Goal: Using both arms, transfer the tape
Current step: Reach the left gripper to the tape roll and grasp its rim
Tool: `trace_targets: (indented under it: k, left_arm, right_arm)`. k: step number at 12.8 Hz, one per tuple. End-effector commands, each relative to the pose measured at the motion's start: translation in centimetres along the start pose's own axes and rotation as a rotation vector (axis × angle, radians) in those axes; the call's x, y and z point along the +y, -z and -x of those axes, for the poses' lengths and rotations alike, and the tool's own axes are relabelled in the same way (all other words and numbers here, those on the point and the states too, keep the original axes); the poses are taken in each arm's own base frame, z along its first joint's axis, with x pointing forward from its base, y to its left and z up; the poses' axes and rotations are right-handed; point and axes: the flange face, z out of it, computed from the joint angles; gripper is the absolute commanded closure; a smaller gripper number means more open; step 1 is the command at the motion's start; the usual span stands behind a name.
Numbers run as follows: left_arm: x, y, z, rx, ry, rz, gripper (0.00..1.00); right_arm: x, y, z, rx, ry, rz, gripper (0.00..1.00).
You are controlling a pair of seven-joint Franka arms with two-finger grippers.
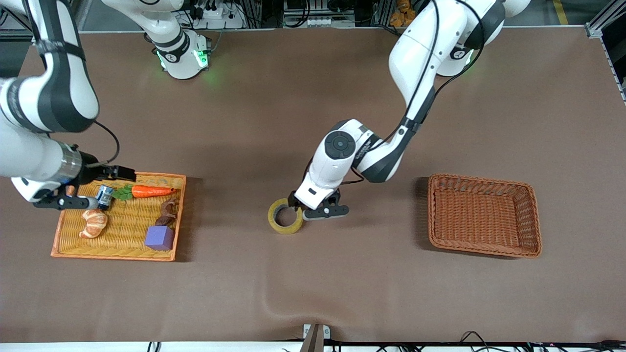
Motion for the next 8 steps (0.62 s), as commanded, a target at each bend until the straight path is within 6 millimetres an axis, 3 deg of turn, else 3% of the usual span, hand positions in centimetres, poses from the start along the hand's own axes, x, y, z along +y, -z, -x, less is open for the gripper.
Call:
trace_targets:
  k: [1, 2, 4, 5, 6, 7, 8]
  left_arm:
    - [1.1, -1.4, 0.1, 0.034, 0.0, 0.035, 0.01]
    - [1.0, -2.6, 0.9, 0.027, -0.013, 0.023, 0.09]
    - [0.6, -3.0, 0.4, 0.067, -0.055, 0.024, 0.29]
    - [0.7, -3.1, 0.6, 0.068, -0.061, 0.025, 0.42]
    - [0.5, -3.1, 0.4, 0.07, -0.073, 0.021, 0.62]
    - [0.3, -3.5, 0.5, 0.068, -0.091, 0.017, 0.72]
    - [0.1, -4.3, 0.8, 0.064, -0.094, 0.012, 0.71]
  right_arm:
    - [1.2, 4.6, 0.9, 0.002, 0.047, -0.009, 0.0]
    - [1.9, 5.8, 1.0, 0.01, 0.048, -0.011, 0.0]
    - [2.3, 8.1, 1.3, 0.037, 0.057, -0.011, 0.0]
    - [2.4, 9.0, 1.7, 0.029, 0.056, -0.01, 0.0]
    - [2.5, 10.2, 2.4, 0.02, 0.055, -0.007, 0.0]
    - [2.5, 10.9, 3.0, -0.006, 0.056, -0.008, 0.0]
    - [2.6, 11.1, 3.5, -0.026, 0.05, -0.011, 0.0]
